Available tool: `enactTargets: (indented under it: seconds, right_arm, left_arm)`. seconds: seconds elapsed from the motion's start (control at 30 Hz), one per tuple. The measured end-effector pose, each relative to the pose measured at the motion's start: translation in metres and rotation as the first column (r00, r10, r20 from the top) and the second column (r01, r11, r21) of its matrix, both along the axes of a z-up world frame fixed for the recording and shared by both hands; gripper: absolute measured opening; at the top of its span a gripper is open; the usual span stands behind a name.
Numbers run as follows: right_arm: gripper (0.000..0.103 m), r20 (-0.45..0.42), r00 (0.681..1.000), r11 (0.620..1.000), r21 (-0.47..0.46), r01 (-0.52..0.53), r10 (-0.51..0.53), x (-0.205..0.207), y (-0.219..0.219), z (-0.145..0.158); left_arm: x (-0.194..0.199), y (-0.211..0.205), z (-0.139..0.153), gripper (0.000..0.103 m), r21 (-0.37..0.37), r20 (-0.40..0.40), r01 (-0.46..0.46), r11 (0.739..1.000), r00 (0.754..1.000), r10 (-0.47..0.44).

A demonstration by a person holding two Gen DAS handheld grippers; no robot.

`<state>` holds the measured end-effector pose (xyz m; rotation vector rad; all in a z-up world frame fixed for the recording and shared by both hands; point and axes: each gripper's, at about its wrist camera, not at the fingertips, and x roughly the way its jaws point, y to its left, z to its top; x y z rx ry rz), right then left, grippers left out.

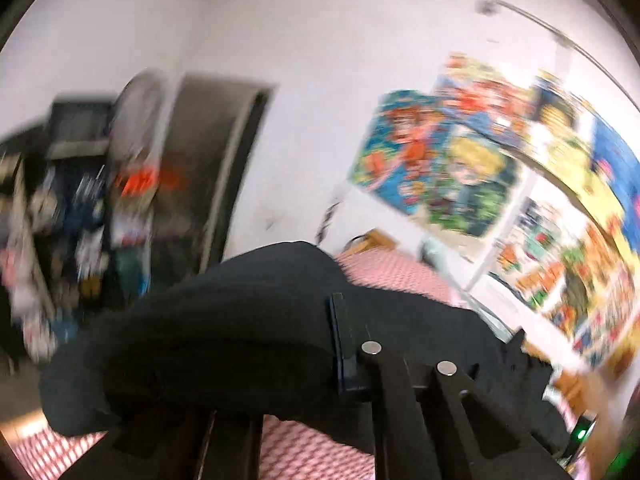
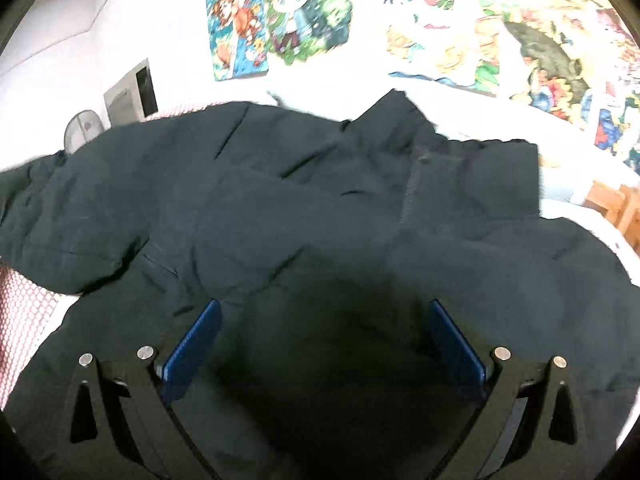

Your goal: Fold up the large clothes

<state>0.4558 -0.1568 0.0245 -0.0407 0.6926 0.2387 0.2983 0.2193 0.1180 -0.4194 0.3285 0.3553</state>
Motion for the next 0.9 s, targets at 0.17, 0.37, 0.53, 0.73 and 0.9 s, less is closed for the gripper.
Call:
enactTargets:
  seconds: [0.17,0.37,0.53,0.73,0.9]
  right_arm:
    - [0.1,-0.007,1.0,0.999,0.034,0.024,-0.024,-0.011,-0.04,0.011]
    - [0.1,-0.018,0.991,0.987,0.095,0.132,-0.131,-0.018,-0.102,0.019]
    - [0.1,-0.044,0.973,0.965,0.127,0.231,-0.227,-0.033,-0.154,0.014]
    - [0.101,-0.136,0.949,0.92,0.238,0.31,-0.284,-0.039,-0.212,-0.009]
    - [0.101,-0.182,0.935,0.878,0.328,0.349,-0.304,-0.04,-0.233,-0.029]
  left_arm:
    - [0.03,-0.072,0.05,0.01,0.189,0.044,0.191,0.963,0.978,-0.202]
    - [0.083,-0.173,0.075,0.01,0.305,-0.026,0.492,0.815,0.86,-0.51]
    - [0.12,-0.262,0.042,0.01,0.306,-0.166,0.725,0.617,0.678,-0.716]
    - [0.123,-0.34,-0.035,0.01,0.171,-0.352,0.917,0.36,0.398,-0.847]
    - [0.107,-0.374,-0.1,0.014,0.161,-0.508,0.951,0.263,0.309,-0.804]
